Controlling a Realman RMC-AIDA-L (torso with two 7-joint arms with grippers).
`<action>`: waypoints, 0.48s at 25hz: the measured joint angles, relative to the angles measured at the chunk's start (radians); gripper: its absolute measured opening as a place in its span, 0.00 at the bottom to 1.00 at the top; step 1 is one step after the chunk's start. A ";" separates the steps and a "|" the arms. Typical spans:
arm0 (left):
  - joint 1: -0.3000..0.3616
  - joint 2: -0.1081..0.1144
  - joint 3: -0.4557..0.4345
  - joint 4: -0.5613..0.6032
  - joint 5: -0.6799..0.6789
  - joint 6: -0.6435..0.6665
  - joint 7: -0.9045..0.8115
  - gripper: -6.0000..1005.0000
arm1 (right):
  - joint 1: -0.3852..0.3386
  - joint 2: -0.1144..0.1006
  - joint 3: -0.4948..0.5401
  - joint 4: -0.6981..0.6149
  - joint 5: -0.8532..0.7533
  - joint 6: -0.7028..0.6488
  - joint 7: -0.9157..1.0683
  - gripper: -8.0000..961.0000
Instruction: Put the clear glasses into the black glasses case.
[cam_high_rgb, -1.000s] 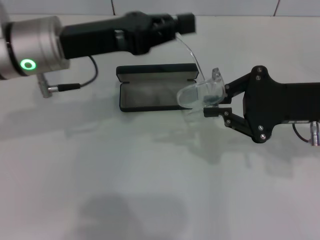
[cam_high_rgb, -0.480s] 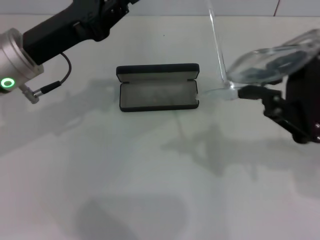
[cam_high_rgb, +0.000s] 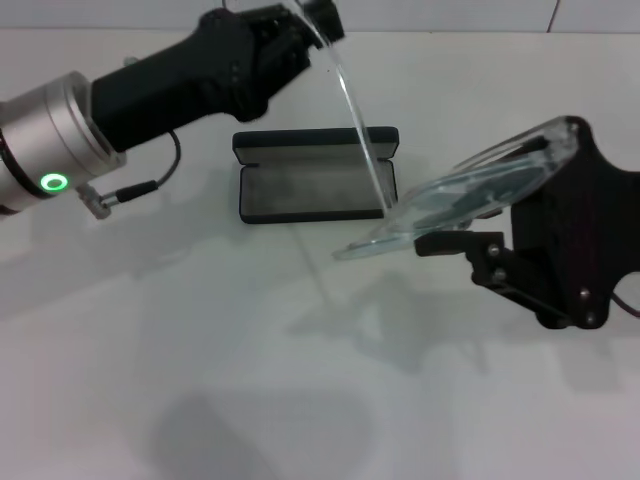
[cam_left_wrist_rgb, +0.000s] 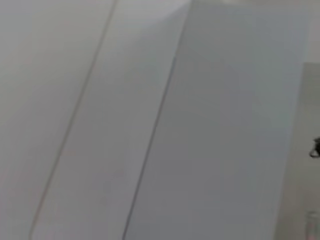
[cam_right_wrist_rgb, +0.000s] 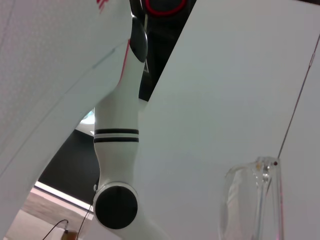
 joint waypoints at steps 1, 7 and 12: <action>0.000 0.000 0.009 0.001 0.000 0.006 0.007 0.09 | 0.000 0.000 -0.003 0.000 0.000 0.004 0.000 0.10; -0.001 0.003 0.031 0.003 0.000 0.044 0.028 0.09 | 0.001 0.000 -0.009 0.011 0.001 0.021 0.000 0.10; -0.002 0.002 0.032 0.007 0.000 0.068 0.029 0.09 | 0.011 0.000 -0.009 0.027 0.001 0.024 0.000 0.10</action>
